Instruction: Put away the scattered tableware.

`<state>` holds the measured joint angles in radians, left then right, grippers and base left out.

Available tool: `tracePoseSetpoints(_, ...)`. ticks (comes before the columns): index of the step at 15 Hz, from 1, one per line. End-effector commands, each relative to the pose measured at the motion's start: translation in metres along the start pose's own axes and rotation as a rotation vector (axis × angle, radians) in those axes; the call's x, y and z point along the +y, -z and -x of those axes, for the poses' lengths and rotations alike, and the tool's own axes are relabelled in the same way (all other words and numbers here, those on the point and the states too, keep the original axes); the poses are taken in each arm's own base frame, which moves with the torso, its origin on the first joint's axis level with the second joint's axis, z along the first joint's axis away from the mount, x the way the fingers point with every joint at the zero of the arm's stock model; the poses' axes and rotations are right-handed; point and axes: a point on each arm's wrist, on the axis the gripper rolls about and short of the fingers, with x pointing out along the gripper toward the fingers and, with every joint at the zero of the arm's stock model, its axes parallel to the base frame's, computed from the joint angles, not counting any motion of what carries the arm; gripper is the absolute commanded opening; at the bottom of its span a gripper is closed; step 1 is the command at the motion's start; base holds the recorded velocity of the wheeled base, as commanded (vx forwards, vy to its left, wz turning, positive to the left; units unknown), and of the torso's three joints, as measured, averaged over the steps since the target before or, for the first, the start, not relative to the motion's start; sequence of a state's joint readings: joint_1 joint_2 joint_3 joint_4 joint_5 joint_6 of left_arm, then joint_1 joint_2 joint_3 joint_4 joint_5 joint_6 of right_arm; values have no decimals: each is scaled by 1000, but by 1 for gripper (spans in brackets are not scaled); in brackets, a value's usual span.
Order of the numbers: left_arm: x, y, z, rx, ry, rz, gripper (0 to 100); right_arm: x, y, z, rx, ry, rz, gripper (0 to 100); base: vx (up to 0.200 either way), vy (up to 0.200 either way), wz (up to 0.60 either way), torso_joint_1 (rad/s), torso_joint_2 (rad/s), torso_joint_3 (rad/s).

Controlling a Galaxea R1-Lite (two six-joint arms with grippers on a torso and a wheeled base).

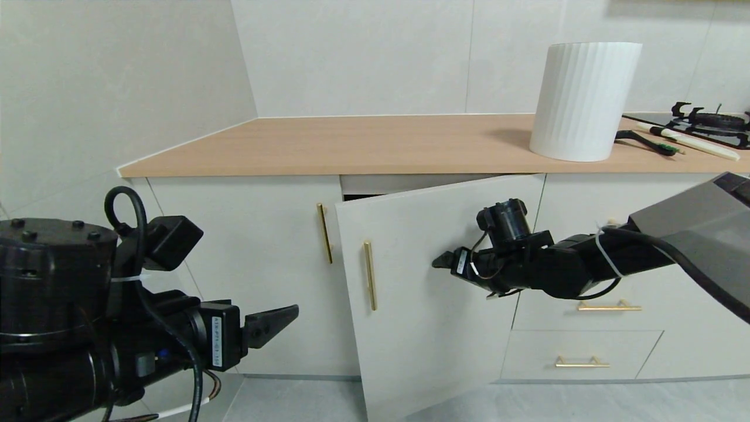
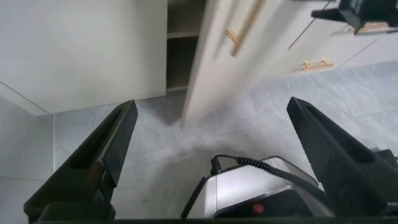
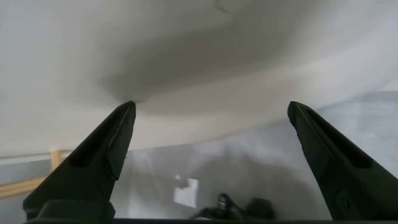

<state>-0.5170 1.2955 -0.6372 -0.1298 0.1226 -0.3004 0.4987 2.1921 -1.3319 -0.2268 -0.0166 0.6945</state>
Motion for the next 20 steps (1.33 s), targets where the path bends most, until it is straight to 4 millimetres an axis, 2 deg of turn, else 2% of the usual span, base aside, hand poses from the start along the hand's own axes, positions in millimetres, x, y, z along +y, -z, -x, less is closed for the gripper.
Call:
tracePoseSetpoints(1, 0, 0, -1, 2, -1, 0, 100, 0, -2, -9, -15, 11, -23, 100, 0, 0, 0, 0, 0, 0)
tracePoseSetpoints(5, 0, 0, -1, 2, -1, 0, 100, 1, -6, -30, -111, 92, -75, 100, 0, 0, 0, 0, 0, 0)
tracePoseSetpoints(9, 0, 0, -1, 4, -1, 0, 100, 1, -15, -35, -154, 99, -124, 100, 0, 0, 0, 0, 0, 0)
tracePoseSetpoints(13, 0, 1, -3, 11, -8, -1, 100, -7, -21, -48, -200, 146, -151, 100, 0, 0, 0, 0, 0, 0)
tracePoseSetpoints(20, 0, 1, -4, 12, -10, -2, 100, -13, -27, -51, -217, 153, -178, 100, 0, 0, 0, 0, 0, 0)
